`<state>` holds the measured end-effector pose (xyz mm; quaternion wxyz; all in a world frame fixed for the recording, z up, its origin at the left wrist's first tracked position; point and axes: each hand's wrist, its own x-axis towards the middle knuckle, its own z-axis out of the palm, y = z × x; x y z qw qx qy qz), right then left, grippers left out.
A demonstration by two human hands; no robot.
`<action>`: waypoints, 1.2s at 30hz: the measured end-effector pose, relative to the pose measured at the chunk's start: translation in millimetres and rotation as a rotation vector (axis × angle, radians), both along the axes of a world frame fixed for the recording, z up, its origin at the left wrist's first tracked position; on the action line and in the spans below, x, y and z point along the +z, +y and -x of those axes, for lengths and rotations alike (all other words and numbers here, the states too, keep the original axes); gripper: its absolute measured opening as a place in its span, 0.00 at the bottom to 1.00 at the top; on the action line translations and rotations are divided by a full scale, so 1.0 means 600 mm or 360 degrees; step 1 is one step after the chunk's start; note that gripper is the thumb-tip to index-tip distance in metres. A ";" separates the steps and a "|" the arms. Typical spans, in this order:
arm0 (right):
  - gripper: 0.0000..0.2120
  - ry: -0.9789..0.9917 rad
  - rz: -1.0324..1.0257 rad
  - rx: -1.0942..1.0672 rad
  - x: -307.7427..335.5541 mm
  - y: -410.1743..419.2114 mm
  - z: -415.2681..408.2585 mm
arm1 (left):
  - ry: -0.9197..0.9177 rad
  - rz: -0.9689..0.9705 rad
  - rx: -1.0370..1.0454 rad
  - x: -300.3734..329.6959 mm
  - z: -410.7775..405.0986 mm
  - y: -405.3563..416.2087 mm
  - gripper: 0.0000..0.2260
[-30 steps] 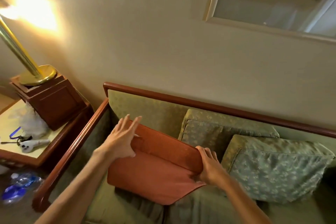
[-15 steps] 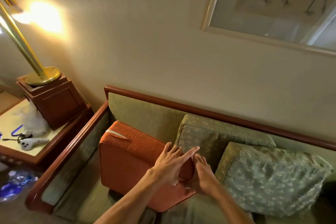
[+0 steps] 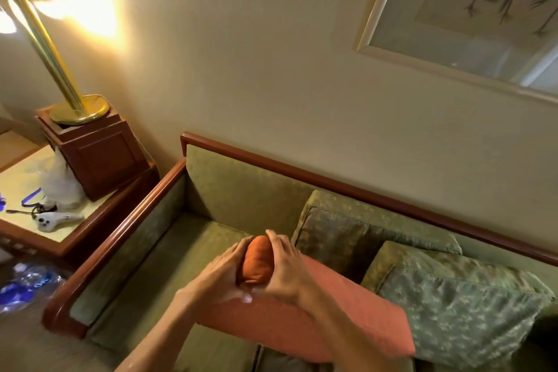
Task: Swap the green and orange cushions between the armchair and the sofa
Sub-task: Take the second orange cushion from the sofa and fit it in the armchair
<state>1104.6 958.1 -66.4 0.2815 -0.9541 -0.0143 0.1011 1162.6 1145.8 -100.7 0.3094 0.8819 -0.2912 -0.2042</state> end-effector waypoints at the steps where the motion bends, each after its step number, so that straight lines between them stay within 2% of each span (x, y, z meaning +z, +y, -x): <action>1: 0.58 0.0038 0.0080 -0.0001 -0.028 0.003 -0.003 | 0.0041 0.0021 0.0053 -0.019 -0.005 0.016 0.55; 6: 0.57 0.0237 0.0318 -0.0019 -0.087 0.001 -0.028 | 0.0127 -0.0030 0.0133 -0.043 -0.050 0.092 0.58; 8: 0.57 0.0398 0.0390 -0.0057 -0.106 -0.009 -0.026 | 0.0176 -0.0221 0.0200 -0.047 -0.070 0.107 0.58; 11: 0.58 0.0577 0.0483 -0.0109 -0.136 -0.026 -0.005 | 0.0243 -0.0667 0.0246 -0.065 -0.091 0.143 0.51; 14: 0.59 0.0619 0.0534 -0.0142 -0.155 -0.038 0.010 | 0.0258 -0.0753 0.0285 -0.089 -0.089 0.165 0.47; 18: 0.61 0.0605 0.0548 -0.0167 -0.167 -0.061 0.018 | 0.0034 -0.0904 0.0300 -0.112 -0.080 0.132 0.48; 21: 0.63 0.0525 0.0616 -0.0072 -0.178 -0.066 0.019 | -0.0268 -0.1188 0.0094 -0.110 -0.071 0.077 0.53; 24: 0.64 0.0483 0.0604 -0.0016 -0.191 -0.068 0.022 | -0.0316 -0.1172 -0.0090 -0.123 -0.021 0.004 0.58; 28: 0.61 0.0441 0.0554 0.0035 -0.203 -0.095 0.030 | -0.0336 -0.1202 0.0002 -0.134 0.001 -0.045 0.59; 36: 0.51 0.0216 0.0404 0.0154 -0.222 -0.120 0.023 | -0.0440 -0.1066 -0.0099 -0.128 -0.011 -0.046 0.47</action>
